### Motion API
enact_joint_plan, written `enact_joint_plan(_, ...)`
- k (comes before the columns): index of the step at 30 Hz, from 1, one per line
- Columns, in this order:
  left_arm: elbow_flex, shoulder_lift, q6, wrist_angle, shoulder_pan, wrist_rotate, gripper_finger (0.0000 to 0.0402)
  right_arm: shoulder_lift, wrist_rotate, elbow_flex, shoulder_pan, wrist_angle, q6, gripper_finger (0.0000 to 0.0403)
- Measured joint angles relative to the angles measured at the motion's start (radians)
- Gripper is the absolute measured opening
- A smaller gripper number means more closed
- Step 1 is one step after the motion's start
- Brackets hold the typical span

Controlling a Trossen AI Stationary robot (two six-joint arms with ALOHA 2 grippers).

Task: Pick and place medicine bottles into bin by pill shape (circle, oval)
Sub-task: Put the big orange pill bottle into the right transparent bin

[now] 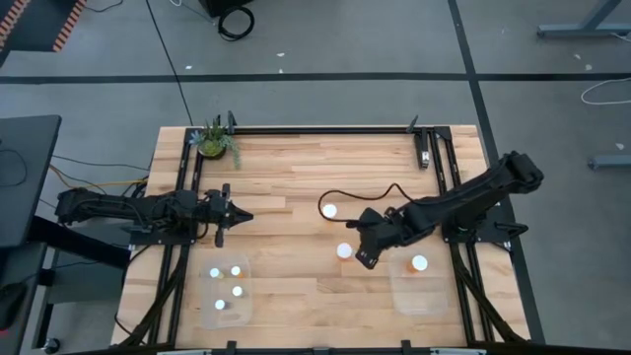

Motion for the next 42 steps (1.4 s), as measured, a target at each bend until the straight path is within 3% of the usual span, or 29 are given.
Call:
enact_joint_plan(21, 0.0, 0.0, 0.0, 0.001, 0.0, 0.0, 0.0026, -0.011, -0.134, 0.0, 0.224, -0.199, 0.314, 0.0229)
enact_joint_plan(27, 0.0, 0.0, 0.0, 0.001, 0.0, 0.0, 0.0025, -0.011, -0.11, -0.005, 0.243, -0.29, 0.39, 0.0229)
enact_joint_plan(42, 0.0, 0.0, 0.0, 0.001, 0.0, 0.0, 0.0028, -0.01, -0.04, -0.094, 0.308, -0.224, 0.445, 0.0229)
